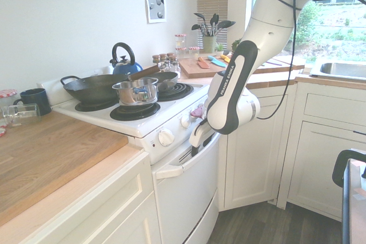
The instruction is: Open the oven
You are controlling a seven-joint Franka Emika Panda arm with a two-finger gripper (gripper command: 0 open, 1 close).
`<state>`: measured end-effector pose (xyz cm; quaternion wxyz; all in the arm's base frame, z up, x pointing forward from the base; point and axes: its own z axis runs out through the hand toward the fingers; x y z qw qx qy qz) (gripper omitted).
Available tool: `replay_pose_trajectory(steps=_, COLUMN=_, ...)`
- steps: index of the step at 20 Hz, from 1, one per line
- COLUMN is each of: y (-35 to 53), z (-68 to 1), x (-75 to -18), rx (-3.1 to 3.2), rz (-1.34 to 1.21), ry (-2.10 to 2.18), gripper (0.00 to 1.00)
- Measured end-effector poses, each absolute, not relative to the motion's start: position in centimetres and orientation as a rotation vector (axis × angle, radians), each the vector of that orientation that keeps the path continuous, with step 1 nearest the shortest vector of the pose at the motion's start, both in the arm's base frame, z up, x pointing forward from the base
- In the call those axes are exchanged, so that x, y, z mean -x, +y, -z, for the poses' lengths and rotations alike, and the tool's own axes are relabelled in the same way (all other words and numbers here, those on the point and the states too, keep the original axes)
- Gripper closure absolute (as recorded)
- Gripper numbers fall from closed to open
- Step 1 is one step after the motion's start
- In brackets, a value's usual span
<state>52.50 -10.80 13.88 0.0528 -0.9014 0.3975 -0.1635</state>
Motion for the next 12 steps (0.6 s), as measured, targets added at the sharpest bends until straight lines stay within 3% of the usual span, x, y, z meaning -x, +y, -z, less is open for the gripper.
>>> replay_pose_trajectory(steps=6, y=-11.8, z=-10.7, x=-42.4, rx=2.773, rz=0.338, ry=1.278, gripper=0.00)
replay_pose_trajectory(steps=12, y=-11.9, z=-13.7, x=-37.5, rx=2.813, rz=0.347, ry=1.281, gripper=0.00)
